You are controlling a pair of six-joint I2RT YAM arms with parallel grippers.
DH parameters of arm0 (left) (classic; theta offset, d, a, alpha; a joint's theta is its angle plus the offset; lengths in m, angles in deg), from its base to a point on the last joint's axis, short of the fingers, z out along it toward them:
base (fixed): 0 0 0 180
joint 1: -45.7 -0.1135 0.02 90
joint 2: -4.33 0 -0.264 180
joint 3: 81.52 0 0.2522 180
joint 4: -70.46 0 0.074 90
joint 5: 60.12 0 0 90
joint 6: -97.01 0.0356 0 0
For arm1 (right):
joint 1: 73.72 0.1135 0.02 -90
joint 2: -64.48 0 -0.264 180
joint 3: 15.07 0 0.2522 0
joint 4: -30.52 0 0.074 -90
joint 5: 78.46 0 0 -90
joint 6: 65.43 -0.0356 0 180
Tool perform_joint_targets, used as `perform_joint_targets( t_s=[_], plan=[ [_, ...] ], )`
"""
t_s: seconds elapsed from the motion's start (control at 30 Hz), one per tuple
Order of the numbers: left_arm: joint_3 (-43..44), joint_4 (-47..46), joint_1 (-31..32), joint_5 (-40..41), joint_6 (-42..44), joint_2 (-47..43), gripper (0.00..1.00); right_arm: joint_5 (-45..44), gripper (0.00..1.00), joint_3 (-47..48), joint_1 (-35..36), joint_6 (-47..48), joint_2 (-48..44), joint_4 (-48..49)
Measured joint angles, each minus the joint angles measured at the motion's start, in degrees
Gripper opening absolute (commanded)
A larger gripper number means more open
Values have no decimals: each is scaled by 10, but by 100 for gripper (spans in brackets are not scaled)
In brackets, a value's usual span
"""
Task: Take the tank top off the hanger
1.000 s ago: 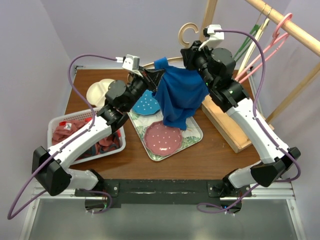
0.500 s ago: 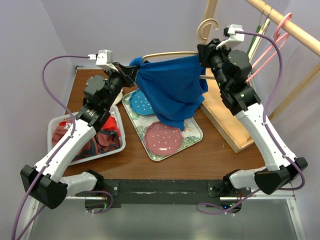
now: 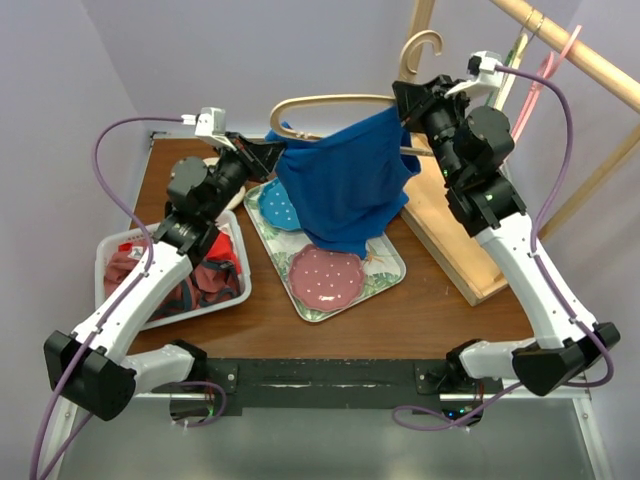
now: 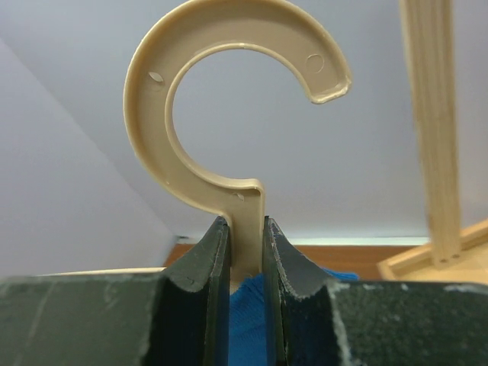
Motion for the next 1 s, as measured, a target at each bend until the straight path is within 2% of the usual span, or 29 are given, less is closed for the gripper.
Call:
perform_joint_targets(
  t_s=[0.3, 0.57, 0.83, 1.0],
  plan=[
    [-23, -77, -1, -44, -25, 6, 0, 63, 0, 0, 0, -174, 31, 94],
    [-20, -142, -3, -87, -43, 62, 0, 67, 0, -12, 0, -306, 32, 192],
    [-14, -193, -3, -121, -68, 121, 0, 78, 0, -12, -4, -362, 32, 225],
    [25, -182, -3, -119, -52, 125, 0, 115, 0, -12, -5, -336, 30, 220]
  ],
)
